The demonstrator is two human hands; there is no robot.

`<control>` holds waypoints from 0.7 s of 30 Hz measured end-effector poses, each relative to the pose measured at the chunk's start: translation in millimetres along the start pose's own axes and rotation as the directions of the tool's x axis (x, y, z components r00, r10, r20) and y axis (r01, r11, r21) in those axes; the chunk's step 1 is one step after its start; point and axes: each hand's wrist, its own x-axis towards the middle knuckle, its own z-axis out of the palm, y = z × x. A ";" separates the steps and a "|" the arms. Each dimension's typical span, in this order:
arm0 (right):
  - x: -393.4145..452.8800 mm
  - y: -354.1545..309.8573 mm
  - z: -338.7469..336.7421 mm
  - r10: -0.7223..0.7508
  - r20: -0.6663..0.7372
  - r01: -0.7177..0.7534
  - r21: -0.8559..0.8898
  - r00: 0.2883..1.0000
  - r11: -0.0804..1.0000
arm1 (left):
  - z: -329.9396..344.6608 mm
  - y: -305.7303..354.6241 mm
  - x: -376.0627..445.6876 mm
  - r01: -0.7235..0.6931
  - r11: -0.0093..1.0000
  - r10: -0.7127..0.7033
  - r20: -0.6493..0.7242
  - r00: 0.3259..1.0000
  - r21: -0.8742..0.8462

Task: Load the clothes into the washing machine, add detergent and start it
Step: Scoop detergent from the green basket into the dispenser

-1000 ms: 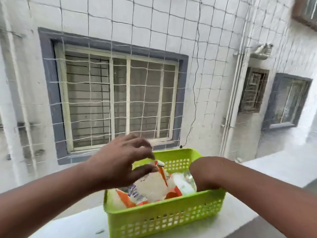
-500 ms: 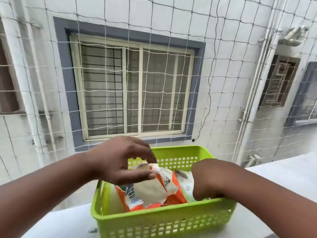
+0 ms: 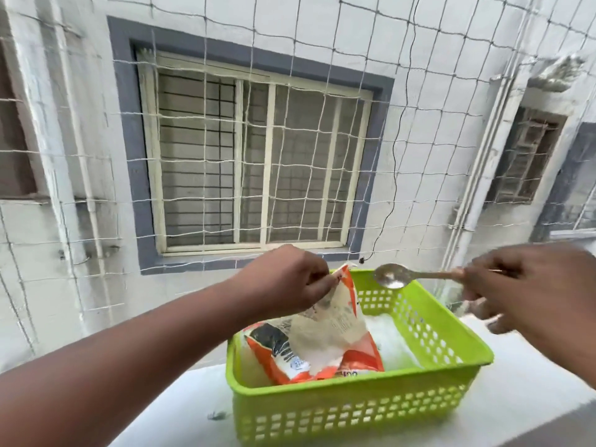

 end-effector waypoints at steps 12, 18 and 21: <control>-20.0 -37.6 86.8 -0.017 0.197 0.089 -0.360 0.980 0.929 | -0.2 -3.3 -0.6 0.048 0.985 -0.066 -0.106 0.992 -0.164; -10.5 -44.1 106.1 0.004 0.276 0.136 -0.487 0.961 0.863 | 2.4 -4.2 1.2 0.019 0.988 -0.033 -0.096 0.995 -0.151; -5.8 -44.1 110.2 0.063 0.351 0.116 -0.467 0.934 0.876 | 2.3 -4.5 1.2 0.009 0.987 -0.023 -0.086 0.996 -0.162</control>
